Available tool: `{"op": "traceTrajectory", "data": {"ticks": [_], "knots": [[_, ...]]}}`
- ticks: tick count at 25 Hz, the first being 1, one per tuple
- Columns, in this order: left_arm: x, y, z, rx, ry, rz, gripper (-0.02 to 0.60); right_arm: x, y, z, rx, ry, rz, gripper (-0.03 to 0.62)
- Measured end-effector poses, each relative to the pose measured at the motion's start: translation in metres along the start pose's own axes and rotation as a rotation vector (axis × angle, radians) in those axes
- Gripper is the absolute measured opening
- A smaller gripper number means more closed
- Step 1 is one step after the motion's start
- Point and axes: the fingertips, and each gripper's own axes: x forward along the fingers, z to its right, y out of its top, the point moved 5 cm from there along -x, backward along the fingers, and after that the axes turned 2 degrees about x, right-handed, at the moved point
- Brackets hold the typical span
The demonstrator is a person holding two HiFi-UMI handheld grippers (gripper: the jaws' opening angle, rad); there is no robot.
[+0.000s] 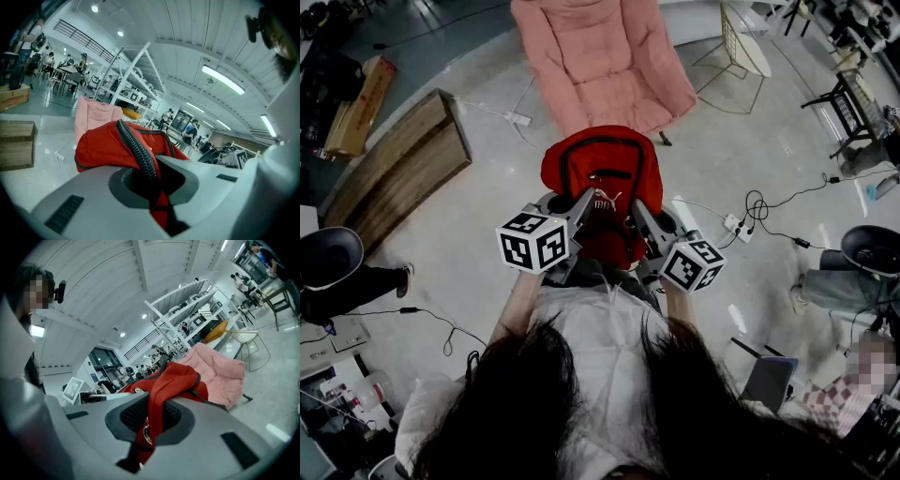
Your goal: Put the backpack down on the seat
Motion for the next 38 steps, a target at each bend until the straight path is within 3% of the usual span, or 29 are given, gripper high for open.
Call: {"op": "traceTrajectory", "data": {"ticks": [19,38], "knots": [[-0.009,0.01,-0.017,0.029,-0.047,-0.015,0.044,0.017,-0.001,-0.009,-0.045,-0.078,0.022,0.046],[0.02,0.065,-0.091,0.073,-0.122,-0.065,0.044,0.097,0.016,0.0,-0.029,-0.177,0.062,0.047]]}}
